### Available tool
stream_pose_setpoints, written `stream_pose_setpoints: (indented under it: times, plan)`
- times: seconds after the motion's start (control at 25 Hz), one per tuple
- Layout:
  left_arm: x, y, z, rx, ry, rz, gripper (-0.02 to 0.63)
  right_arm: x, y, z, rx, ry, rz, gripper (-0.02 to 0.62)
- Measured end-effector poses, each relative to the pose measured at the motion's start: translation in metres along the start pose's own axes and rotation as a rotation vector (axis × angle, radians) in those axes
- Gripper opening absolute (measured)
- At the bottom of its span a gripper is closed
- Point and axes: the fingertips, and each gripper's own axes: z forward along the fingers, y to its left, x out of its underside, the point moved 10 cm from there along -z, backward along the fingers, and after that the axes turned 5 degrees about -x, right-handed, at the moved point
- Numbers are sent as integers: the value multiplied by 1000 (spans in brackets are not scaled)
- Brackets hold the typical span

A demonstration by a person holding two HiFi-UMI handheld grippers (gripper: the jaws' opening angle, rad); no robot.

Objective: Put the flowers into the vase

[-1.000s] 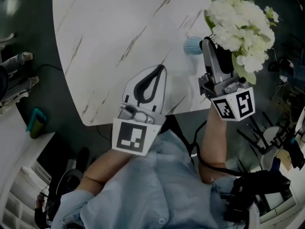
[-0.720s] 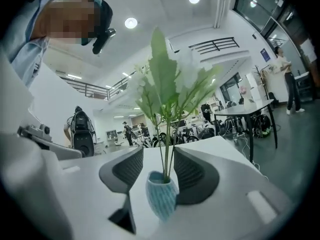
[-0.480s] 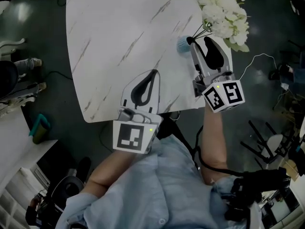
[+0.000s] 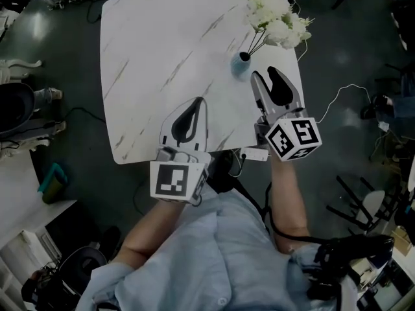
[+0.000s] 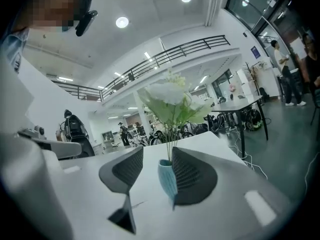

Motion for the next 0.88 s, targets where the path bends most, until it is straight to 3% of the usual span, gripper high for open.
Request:
stream_pose_setpoints:
  times: [0.16,0.4,0.88]
  plan:
    - [-10,-11,-11,-17,-69,8,5,-8,37,-18,-61,32,-26,153]
    - [-24,-35,-32,-24,-132,9,5,-26,84,-53,-70,50,-119,12]
    - [-36,-74,-67,-52,-220,39,5,-43,104,-101,-116,28,-201,2]
